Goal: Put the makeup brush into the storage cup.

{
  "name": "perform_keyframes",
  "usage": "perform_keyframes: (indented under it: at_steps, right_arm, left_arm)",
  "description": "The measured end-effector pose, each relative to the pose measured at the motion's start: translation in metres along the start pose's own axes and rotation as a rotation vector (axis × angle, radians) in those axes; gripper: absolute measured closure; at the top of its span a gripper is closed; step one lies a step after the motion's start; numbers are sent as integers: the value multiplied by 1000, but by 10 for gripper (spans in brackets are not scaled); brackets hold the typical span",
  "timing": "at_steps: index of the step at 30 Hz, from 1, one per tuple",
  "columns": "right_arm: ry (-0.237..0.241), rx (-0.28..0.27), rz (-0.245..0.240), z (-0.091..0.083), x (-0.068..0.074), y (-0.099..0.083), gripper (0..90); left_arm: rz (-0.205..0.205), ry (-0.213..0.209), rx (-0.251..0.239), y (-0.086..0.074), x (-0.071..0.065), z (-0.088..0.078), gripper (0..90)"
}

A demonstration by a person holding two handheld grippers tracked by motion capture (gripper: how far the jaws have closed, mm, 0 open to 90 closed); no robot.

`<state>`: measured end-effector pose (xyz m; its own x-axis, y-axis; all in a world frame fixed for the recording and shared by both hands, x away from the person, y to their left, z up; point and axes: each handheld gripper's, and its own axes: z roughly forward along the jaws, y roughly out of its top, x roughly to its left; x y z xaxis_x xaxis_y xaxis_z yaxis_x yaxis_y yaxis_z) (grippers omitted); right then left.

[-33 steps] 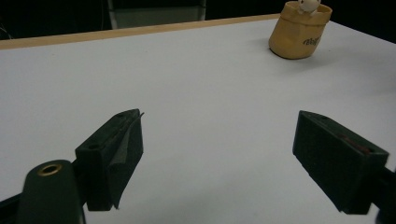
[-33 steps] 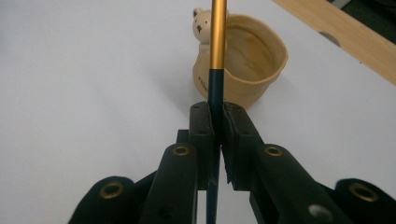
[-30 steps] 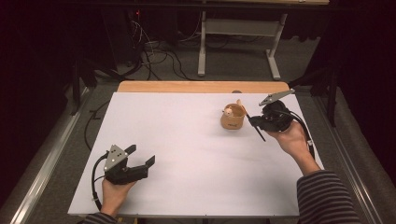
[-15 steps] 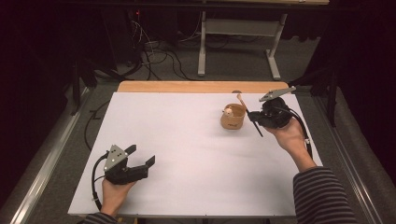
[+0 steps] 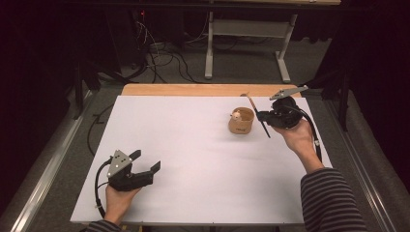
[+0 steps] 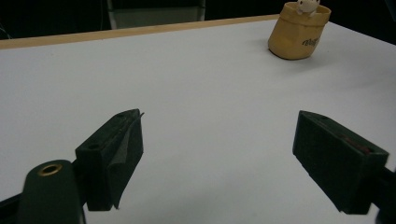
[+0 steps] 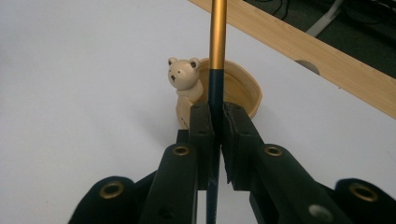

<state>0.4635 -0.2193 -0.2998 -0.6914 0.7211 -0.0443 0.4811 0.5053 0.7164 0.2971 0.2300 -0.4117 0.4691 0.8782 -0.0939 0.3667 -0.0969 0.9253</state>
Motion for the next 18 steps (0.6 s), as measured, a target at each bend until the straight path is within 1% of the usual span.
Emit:
perform_keyframes:
  at_steps: [4,5,10,14,18]
  right_arm:
    - [1,-7,5,3,-2,3,851]
    - [3,-8,17,4,-2,5,851]
    - [8,-28,15,6,-1,7,852]
    - [3,-21,11,8,-1,8,852]
    - [0,-35,27,9,-2,11,852]
  left_arm:
    - [0,-2,0,0,0,0,168]
    - [1,-1,0,0,0,0,169]
    - [-1,0,-1,0,0,0,168]
    - [-1,-2,-2,0,0,0,168]
    - [1,-4,-1,0,0,0,168]
